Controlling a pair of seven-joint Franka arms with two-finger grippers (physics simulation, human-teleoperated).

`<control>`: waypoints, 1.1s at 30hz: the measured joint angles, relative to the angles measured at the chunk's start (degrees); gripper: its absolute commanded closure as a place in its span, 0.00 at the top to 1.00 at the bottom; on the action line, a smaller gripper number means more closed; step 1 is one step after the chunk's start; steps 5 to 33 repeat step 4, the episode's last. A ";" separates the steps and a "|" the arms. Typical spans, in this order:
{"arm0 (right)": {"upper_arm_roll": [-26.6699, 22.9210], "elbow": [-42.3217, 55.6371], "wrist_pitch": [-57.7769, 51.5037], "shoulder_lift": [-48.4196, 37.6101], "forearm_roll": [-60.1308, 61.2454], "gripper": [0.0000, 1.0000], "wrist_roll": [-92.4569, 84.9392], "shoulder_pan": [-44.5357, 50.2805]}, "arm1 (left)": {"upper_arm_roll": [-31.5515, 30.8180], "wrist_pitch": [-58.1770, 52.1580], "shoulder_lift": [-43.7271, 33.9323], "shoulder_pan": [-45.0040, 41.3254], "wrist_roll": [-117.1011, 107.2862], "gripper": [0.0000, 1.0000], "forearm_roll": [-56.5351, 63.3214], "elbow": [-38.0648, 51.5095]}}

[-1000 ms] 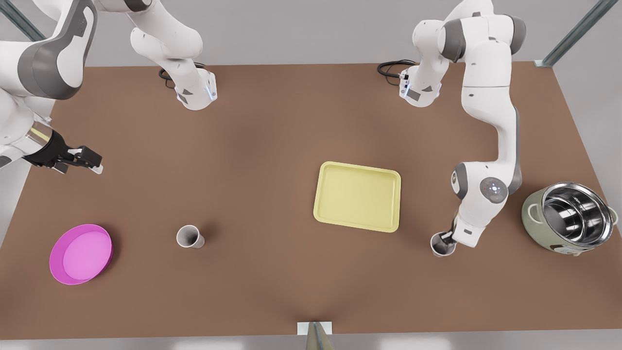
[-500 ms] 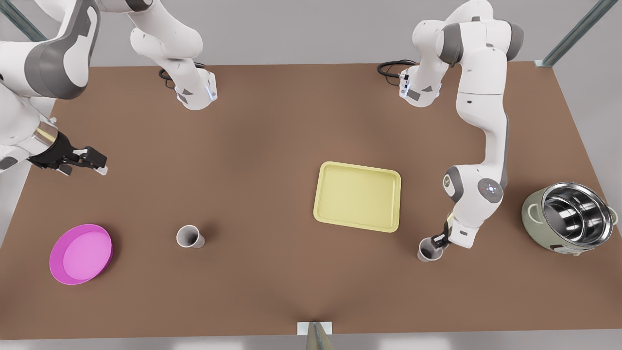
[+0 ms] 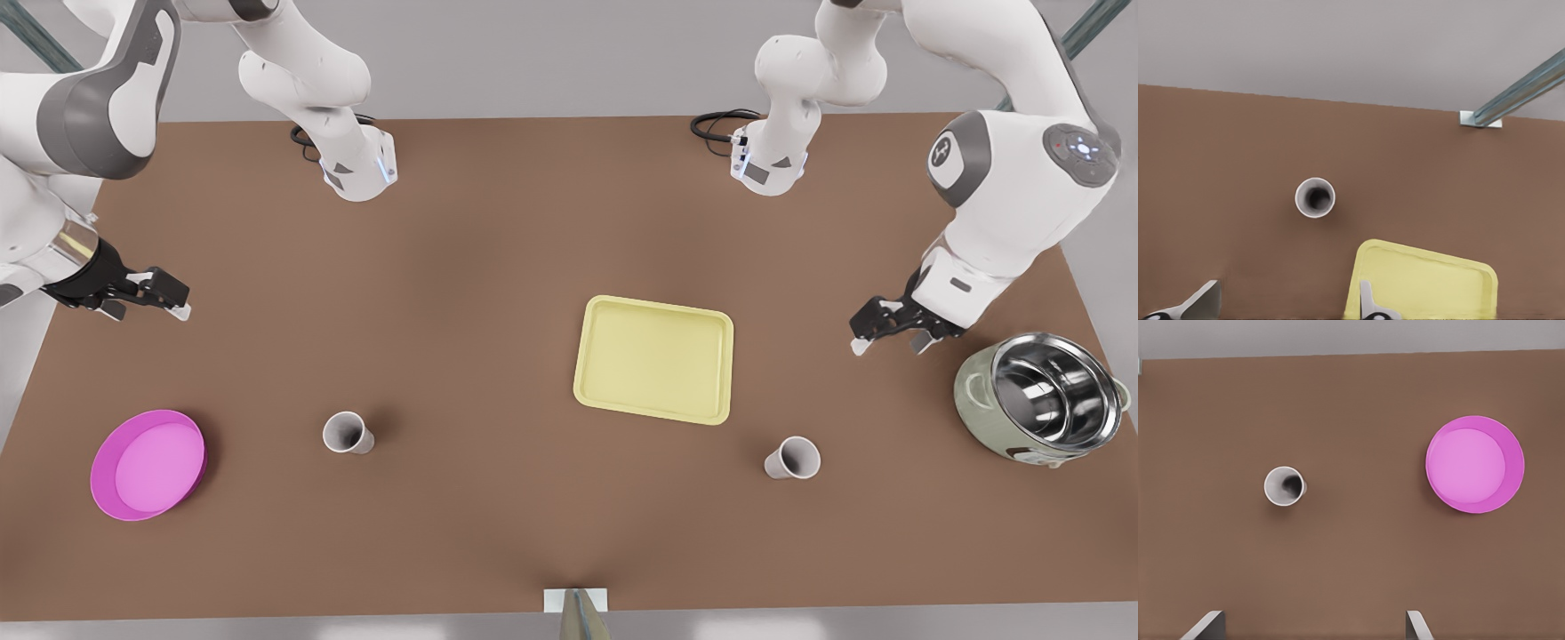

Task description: Use the left arm to pick up the white IKEA cup from the tray and place it on the middle-left position; use the right arm to pick up the white IKEA cup from the tray and place it on the middle-right position

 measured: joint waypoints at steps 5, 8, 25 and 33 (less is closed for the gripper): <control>0.07 0.06 0.01 0.00 0.01 1.00 0.09 0.06 | -0.02 -6.06 -0.47 -0.18 0.90 1.00 1.90 -0.21; 0.07 0.06 0.01 0.00 0.01 1.00 0.09 0.06 | -0.02 -6.06 -0.47 -0.18 0.90 1.00 1.90 -0.21; 0.07 0.06 0.01 0.00 0.01 1.00 0.09 0.06 | -0.02 -6.06 -0.47 -0.18 0.90 1.00 1.90 -0.21; 0.07 0.06 0.01 0.00 0.01 1.00 0.09 0.06 | -0.02 -6.06 -0.47 -0.18 0.90 1.00 1.90 -0.21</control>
